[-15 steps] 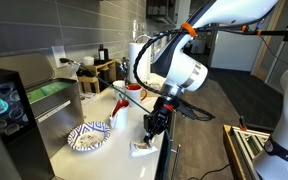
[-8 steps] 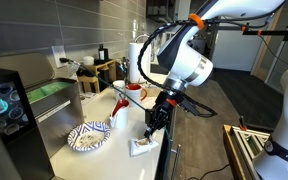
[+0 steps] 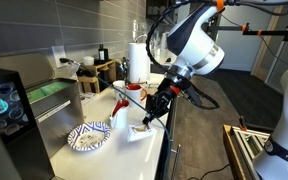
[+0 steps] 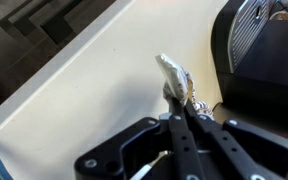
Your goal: Place the white sachet on the black and white plate.
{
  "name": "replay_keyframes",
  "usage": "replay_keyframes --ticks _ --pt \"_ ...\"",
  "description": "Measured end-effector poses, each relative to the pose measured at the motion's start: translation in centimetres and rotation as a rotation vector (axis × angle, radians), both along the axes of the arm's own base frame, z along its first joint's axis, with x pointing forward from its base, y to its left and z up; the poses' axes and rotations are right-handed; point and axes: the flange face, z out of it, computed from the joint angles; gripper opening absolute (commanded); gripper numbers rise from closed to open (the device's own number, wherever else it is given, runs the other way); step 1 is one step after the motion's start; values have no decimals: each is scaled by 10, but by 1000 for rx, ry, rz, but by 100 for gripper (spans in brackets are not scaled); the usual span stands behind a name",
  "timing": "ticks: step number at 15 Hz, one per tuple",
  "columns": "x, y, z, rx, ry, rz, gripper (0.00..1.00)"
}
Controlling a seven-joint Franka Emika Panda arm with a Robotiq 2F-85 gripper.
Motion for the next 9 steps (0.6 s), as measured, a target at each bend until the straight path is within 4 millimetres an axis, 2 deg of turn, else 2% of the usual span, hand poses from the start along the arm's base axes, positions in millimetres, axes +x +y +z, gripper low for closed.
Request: replay_keyframes --ticks 4,9 --pt "7 6 29 12 -47 -23 1" --pt "38 26 73 13 -76 -101 1"
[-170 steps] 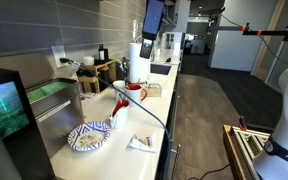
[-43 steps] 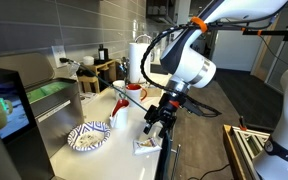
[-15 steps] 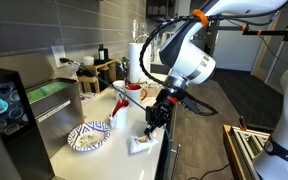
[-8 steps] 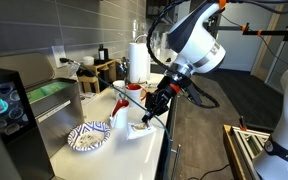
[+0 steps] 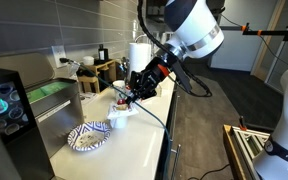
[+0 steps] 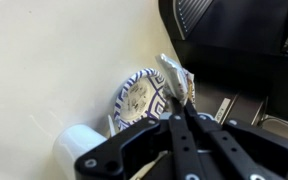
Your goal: Place the white sachet on the black and white plate.
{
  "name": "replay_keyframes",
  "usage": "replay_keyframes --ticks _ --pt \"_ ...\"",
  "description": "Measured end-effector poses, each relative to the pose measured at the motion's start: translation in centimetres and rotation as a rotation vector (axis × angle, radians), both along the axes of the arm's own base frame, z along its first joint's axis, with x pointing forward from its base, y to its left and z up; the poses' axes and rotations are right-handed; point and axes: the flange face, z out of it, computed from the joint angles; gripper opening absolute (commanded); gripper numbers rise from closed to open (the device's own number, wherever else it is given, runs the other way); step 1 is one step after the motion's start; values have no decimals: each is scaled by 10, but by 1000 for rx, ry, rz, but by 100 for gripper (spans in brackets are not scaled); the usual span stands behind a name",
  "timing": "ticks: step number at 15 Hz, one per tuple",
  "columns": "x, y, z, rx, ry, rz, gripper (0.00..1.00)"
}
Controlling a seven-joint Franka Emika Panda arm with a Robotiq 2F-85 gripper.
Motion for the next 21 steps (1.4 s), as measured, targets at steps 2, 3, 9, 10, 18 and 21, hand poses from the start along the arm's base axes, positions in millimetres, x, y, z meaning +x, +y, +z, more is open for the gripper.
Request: replay_keyframes --ticks 2,3,9,10,18,21 --pt "15 8 13 -15 5 -27 1" --pt "24 12 16 -26 13 -37 1" --pt "68 32 -2 -82 117 -51 1" --pt "73 36 -7 -88 132 -52 1" --pt "114 51 -29 -137 199 -120 1" --pt "127 53 -37 -160 222 -135 1"
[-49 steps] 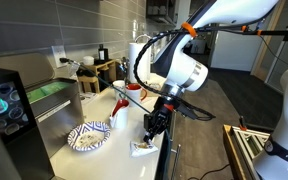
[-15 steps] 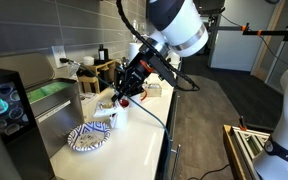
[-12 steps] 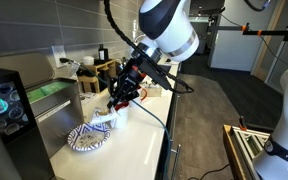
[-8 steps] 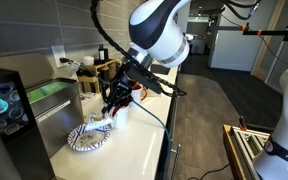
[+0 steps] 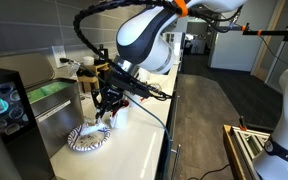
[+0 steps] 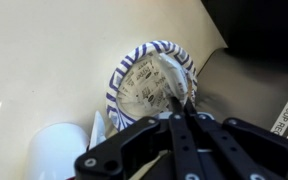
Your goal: Place the white sachet on the black and white plate.
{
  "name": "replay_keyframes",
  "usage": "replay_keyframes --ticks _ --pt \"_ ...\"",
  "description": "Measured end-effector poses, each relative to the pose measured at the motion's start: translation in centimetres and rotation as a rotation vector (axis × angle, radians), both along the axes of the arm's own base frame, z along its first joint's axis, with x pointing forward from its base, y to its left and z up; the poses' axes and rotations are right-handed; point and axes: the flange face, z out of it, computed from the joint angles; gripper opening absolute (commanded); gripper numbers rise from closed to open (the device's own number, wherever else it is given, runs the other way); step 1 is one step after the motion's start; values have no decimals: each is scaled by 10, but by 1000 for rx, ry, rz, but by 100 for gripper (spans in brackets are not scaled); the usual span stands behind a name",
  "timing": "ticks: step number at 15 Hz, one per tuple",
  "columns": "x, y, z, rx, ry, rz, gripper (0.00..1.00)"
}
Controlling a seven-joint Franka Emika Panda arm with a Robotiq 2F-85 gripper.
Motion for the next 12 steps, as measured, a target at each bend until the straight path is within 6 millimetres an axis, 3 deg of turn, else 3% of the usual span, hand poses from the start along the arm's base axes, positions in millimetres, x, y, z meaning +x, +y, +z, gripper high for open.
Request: replay_keyframes --ticks 8,12 --pt "33 -7 -5 -51 8 -44 1" --pt "37 -1 -14 -60 19 -31 1"
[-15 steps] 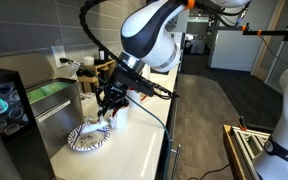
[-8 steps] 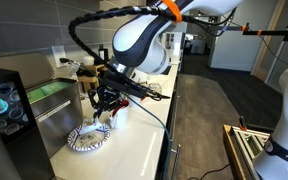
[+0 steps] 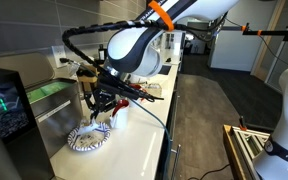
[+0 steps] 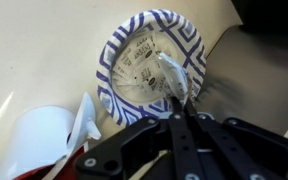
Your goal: Place the white sachet on the black and white plate.
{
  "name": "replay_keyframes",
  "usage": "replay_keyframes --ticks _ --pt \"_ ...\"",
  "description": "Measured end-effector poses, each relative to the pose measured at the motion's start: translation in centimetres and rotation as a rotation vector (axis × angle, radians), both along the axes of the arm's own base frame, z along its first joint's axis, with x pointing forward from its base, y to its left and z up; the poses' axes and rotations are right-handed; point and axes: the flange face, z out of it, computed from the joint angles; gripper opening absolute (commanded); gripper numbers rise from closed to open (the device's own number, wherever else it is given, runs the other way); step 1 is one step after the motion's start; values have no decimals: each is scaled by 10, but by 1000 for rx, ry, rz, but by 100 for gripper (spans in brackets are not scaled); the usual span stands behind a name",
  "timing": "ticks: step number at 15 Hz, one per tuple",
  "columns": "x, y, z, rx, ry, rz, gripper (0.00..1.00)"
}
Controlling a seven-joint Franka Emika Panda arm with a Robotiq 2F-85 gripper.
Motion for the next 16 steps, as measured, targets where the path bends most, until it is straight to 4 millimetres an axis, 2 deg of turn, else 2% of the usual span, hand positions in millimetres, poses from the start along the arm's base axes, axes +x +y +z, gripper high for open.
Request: replay_keyframes --ticks 2,3,4,6,13,14,16 --pt "-1 5 -4 0 6 9 1" --pt "-1 7 -5 0 9 12 28" --pt "-2 8 -7 1 12 14 31" --pt "-2 9 -10 0 17 16 44" --pt "-3 5 -13 0 25 4 97" --pt "-6 3 -12 -2 27 0 100" --pt "-16 -2 -10 -6 32 -7 100"
